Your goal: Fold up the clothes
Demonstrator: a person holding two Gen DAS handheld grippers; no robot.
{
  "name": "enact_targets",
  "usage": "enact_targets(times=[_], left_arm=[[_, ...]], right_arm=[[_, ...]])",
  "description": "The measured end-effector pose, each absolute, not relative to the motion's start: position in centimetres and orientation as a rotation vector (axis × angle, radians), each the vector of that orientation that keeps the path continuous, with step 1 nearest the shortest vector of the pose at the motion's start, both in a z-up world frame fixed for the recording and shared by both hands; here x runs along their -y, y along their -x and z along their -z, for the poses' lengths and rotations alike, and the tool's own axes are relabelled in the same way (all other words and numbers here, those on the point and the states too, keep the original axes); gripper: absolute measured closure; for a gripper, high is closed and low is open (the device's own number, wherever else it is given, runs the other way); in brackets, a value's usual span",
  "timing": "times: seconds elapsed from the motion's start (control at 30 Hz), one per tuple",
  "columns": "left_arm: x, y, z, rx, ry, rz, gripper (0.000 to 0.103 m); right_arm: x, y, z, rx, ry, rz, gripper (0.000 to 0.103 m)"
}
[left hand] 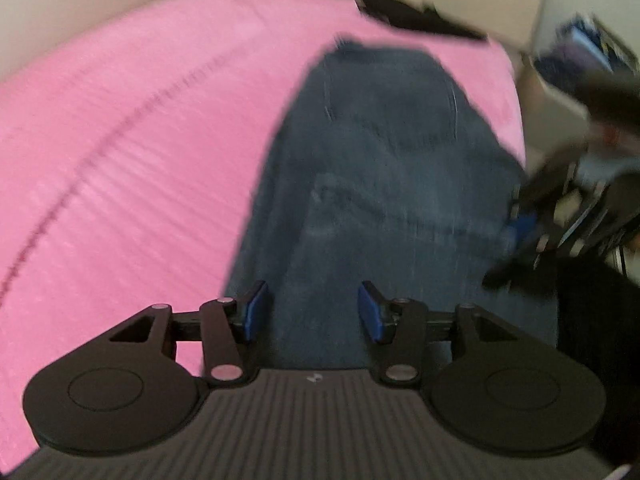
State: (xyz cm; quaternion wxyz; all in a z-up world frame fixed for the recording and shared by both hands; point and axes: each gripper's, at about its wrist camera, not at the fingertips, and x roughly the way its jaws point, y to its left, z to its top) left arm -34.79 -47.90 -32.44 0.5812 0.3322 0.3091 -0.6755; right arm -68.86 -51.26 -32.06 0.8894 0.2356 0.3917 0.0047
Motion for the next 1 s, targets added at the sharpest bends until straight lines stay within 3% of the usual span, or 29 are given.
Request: enact_targets(times=[0.07, 0.1, 0.13, 0.27, 0.53, 0.57, 0.63, 0.67, 0.9, 1.0], left_arm=[[47.3, 35.2, 32.9, -0.699, -0.804, 1.582, 0.063], [46.9, 35.1, 32.5, -0.679, -0.786, 1.56, 0.074], [46.5, 35.0, 32.1, -0.658, -0.767, 1.538, 0.076], [44.5, 33.7, 30.1, -0.604, -0.633, 1.44, 0.076], [44.4, 33.0, 32.8, -0.656, -0.708, 1.389, 0.069], [44.2, 33.2, 32.8, -0.656, -0.707, 1.38, 0.068], [43.4, 33.3, 32.5, -0.653, -0.704, 1.354, 0.067], [42.8, 33.4, 32.3, -0.637, -0.706, 1.326, 0.068], [33.3, 35.1, 28.9, -0.589, -0.596, 1.147, 0.067], [29.2, 36.2, 29.4, -0.609, -0.604, 1.101, 0.066]], right_arm=[[51.3, 68.6, 30.7, -0.788, -0.437, -0.042, 0.084], [51.4, 68.3, 29.9, -0.769, -0.41, -0.06, 0.085], [51.5, 67.9, 29.0, -0.748, -0.383, -0.074, 0.085], [52.3, 66.4, 27.0, -0.669, -0.296, -0.086, 0.086], [54.5, 66.0, 33.2, -0.766, -0.402, -0.029, 0.085], [54.2, 66.1, 32.9, -0.766, -0.38, -0.018, 0.082], [53.5, 66.1, 32.2, -0.769, -0.312, 0.013, 0.057], [53.1, 66.1, 31.8, -0.767, -0.272, 0.031, 0.052], [48.4, 67.8, 29.2, -0.625, -0.172, -0.008, 0.051], [47.6, 66.4, 32.2, -0.743, -0.218, -0.063, 0.051]])
